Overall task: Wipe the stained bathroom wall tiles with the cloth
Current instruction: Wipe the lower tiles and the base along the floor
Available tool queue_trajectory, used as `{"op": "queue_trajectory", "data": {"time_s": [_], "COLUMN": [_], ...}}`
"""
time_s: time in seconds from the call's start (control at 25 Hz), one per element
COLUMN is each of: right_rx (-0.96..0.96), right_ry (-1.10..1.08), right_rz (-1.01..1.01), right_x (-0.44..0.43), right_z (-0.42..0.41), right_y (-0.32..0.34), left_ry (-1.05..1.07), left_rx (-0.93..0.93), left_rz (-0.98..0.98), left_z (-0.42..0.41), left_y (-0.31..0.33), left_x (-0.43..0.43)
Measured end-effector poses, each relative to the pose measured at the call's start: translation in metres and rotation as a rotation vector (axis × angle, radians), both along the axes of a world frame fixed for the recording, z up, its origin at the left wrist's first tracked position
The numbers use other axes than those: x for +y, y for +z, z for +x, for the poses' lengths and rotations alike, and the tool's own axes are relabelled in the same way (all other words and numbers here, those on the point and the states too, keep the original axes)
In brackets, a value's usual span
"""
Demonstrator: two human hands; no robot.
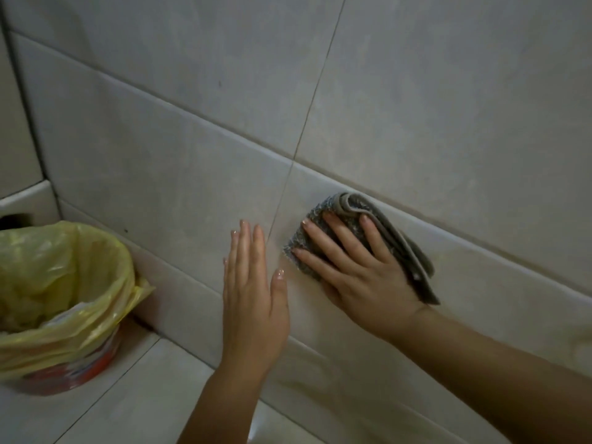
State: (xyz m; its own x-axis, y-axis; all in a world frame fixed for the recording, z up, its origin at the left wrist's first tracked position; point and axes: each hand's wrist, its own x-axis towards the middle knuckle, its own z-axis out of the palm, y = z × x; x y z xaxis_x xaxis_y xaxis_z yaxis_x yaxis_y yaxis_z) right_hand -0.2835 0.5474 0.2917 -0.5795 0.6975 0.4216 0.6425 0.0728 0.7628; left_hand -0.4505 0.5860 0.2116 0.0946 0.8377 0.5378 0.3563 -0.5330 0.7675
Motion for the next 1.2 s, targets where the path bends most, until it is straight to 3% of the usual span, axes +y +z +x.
{"op": "queue_trajectory", "data": {"time_s": [0.24,0.4,0.56,0.72,0.8,0.96,1.2], "right_rx": [0.010,-0.017,-0.034,0.086,0.174,0.077,-0.099], "right_ry": [-0.102,-0.007,0.020,-0.103,-0.152,-0.068,-0.098], "right_rz": [0.240,0.100,0.065,0.321,0.413,0.232,-0.075], "right_x": [0.038,0.050,0.001,-0.015,0.005,0.042,0.017], "right_z": [-0.025,-0.033,0.001,0.010,-0.007,-0.033,-0.021], "right_y": [0.043,-0.008,0.018,0.084,0.087,0.016,-0.096], "left_ry": [-0.002,0.013,-0.008,-0.019,-0.010,0.023,0.026], "left_rx": [-0.124,-0.178,-0.141,-0.109,-0.139,-0.256,-0.193], "left_rz": [-0.030,-0.040,-0.032,-0.025,-0.041,-0.087,-0.100], "left_z": [0.005,0.008,0.003,-0.009,-0.013,-0.025,-0.046], "left_y": [0.008,0.007,0.011,0.014,0.015,0.015,0.000], "left_x": [-0.003,0.001,-0.004,-0.003,0.000,0.007,0.015]}}
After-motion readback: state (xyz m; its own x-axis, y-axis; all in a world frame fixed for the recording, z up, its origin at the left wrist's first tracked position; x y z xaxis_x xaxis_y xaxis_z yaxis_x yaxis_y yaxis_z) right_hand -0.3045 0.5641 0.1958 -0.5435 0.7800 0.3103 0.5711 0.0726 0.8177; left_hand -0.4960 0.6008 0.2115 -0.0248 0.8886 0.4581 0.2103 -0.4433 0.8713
